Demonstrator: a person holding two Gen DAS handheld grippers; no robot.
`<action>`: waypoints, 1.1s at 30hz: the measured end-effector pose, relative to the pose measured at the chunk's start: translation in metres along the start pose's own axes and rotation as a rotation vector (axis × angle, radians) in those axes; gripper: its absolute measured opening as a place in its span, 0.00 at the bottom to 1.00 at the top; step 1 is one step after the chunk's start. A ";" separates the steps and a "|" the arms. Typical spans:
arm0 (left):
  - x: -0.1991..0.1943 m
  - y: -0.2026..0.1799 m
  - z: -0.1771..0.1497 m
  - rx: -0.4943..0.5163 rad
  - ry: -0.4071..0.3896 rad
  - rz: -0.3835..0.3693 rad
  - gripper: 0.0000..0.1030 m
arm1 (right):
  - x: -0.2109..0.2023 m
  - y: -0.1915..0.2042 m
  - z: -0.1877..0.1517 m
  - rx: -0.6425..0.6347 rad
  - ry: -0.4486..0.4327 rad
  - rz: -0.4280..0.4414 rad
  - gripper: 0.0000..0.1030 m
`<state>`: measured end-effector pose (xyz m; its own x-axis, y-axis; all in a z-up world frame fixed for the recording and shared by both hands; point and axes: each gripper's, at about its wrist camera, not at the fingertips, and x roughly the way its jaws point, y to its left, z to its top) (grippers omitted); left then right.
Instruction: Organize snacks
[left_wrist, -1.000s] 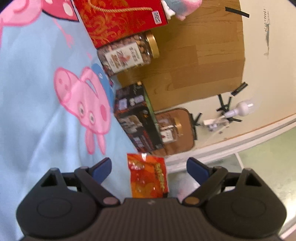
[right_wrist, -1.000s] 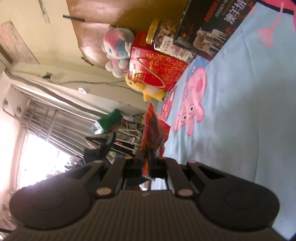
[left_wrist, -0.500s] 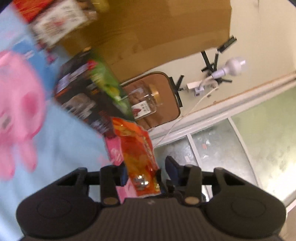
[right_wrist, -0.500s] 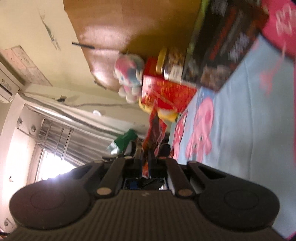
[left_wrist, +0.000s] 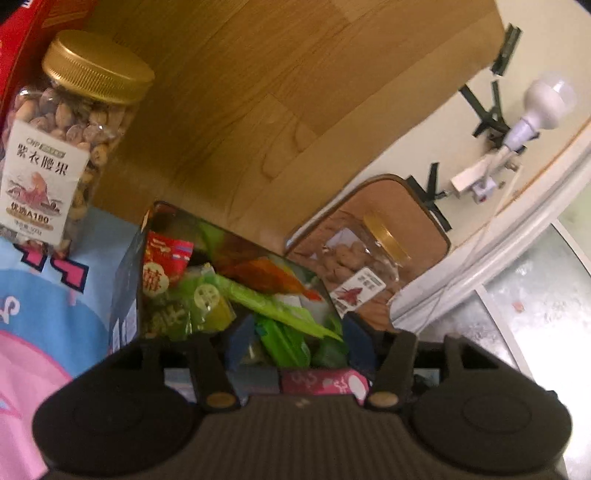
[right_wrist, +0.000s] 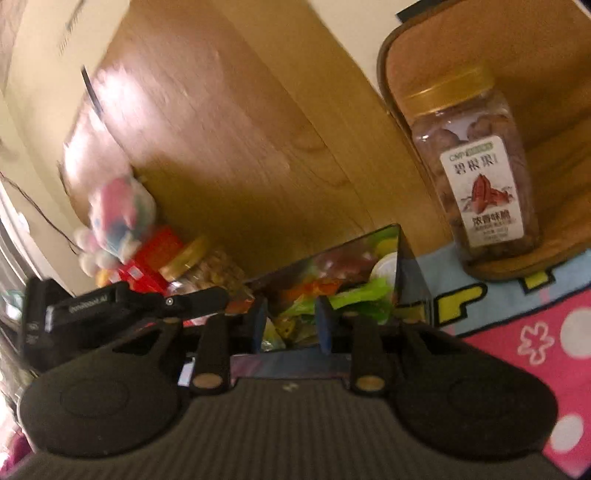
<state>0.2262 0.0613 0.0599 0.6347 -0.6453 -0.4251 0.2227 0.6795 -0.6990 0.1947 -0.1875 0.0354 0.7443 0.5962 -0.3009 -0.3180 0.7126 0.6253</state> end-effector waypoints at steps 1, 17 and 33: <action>-0.002 -0.001 -0.004 -0.001 0.005 0.002 0.53 | -0.003 -0.001 -0.006 0.009 0.000 0.005 0.31; -0.092 -0.050 -0.117 0.297 -0.081 0.399 0.54 | -0.073 0.025 -0.079 0.049 0.040 -0.044 0.31; -0.150 -0.068 -0.188 0.310 -0.135 0.493 0.65 | -0.124 0.088 -0.135 -0.108 0.049 -0.080 0.32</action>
<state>-0.0232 0.0465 0.0635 0.8022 -0.1918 -0.5654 0.0708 0.9709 -0.2289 -0.0048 -0.1491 0.0306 0.7409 0.5517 -0.3830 -0.3224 0.7924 0.5178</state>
